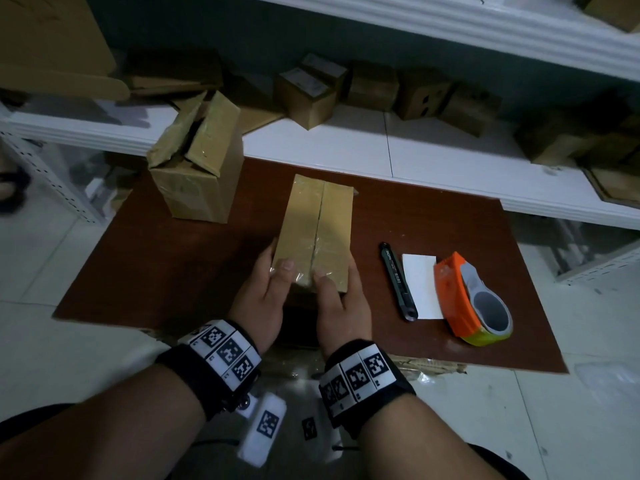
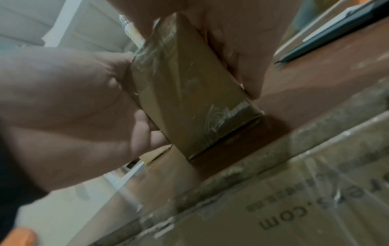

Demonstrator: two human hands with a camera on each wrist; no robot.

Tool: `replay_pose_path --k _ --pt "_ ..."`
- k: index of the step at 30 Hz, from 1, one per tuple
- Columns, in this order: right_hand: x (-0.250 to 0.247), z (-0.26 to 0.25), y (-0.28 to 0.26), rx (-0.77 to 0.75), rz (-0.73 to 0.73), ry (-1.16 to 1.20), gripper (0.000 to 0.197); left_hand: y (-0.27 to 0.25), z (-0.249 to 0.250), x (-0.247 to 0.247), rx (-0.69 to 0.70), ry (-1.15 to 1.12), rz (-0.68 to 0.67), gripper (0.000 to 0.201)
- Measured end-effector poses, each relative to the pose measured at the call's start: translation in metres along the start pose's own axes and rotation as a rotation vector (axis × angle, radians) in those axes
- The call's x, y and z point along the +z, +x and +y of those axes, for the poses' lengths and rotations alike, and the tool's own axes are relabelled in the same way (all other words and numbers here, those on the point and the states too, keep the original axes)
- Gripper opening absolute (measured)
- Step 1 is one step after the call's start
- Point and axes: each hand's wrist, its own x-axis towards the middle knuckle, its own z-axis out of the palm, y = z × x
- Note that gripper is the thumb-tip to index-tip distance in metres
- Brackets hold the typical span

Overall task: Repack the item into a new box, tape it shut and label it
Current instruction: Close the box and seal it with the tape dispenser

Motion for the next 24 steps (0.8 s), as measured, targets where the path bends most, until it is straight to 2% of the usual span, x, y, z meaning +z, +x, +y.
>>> replay_pose_path --k 3,5,9,16,19,21,24 --pt "0.001 0.003 0.001 -0.006 0.016 0.013 0.052 0.001 0.001 -0.001 -0.006 0.034 -0.003 0.054" --pt "-0.001 0.003 0.001 0.003 0.004 0.109 0.052 0.002 0.002 -0.002 -0.002 0.031 -0.017 0.051" --pt "-0.011 0.003 0.011 0.124 0.021 0.285 0.05 0.003 -0.002 -0.006 -0.023 -0.016 -0.005 0.061" --pt "-0.015 0.003 0.013 0.147 -0.082 0.199 0.042 0.007 0.001 -0.009 -0.048 -0.107 0.068 0.057" --pt "-0.017 0.006 0.015 0.203 -0.035 0.187 0.048 0.011 -0.004 -0.01 -0.086 -0.149 0.161 0.041" --pt "-0.018 0.004 0.016 0.27 -0.024 0.244 0.063 0.013 -0.002 -0.01 -0.171 -0.327 0.225 0.031" --pt "-0.018 0.006 0.017 0.299 -0.007 0.305 0.071 0.017 0.004 -0.007 -0.239 -0.668 0.253 0.018"
